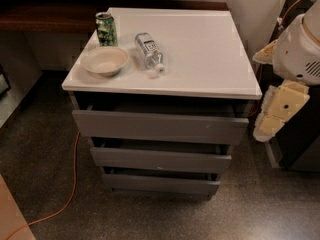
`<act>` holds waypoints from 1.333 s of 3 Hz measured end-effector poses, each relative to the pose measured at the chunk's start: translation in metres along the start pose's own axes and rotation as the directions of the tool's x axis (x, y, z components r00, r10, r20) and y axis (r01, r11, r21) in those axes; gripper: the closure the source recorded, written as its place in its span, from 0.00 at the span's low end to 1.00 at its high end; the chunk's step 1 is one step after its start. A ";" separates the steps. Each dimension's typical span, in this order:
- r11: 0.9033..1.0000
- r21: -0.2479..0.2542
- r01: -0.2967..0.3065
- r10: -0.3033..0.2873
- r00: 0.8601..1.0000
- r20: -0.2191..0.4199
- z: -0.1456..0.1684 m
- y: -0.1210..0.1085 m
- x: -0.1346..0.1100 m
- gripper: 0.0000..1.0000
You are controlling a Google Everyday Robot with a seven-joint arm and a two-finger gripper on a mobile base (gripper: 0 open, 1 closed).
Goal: Open middle drawer
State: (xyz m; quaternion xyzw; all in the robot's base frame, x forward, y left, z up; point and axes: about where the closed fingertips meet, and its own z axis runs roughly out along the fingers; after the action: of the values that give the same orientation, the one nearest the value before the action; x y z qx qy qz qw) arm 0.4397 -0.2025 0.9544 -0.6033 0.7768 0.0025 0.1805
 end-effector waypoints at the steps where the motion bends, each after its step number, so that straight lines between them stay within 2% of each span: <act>1: 1.000 -0.024 0.014 -0.012 0.998 0.069 0.034 0.006 -0.006 0.00; 2: 0.997 -0.057 0.051 -0.043 0.990 0.133 0.078 0.014 -0.010 0.00; 3: 0.989 -0.099 0.107 -0.088 0.981 0.173 0.123 0.026 -0.011 0.00; 4: 0.979 -0.116 0.165 -0.136 0.964 0.227 0.177 0.033 -0.006 0.00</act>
Offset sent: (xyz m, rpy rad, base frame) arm 0.0195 0.0482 -0.1366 0.1977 0.0339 0.1779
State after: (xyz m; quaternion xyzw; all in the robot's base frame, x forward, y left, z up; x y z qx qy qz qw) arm 0.4591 -0.1485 0.7834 -0.6675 0.7023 0.1068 0.2233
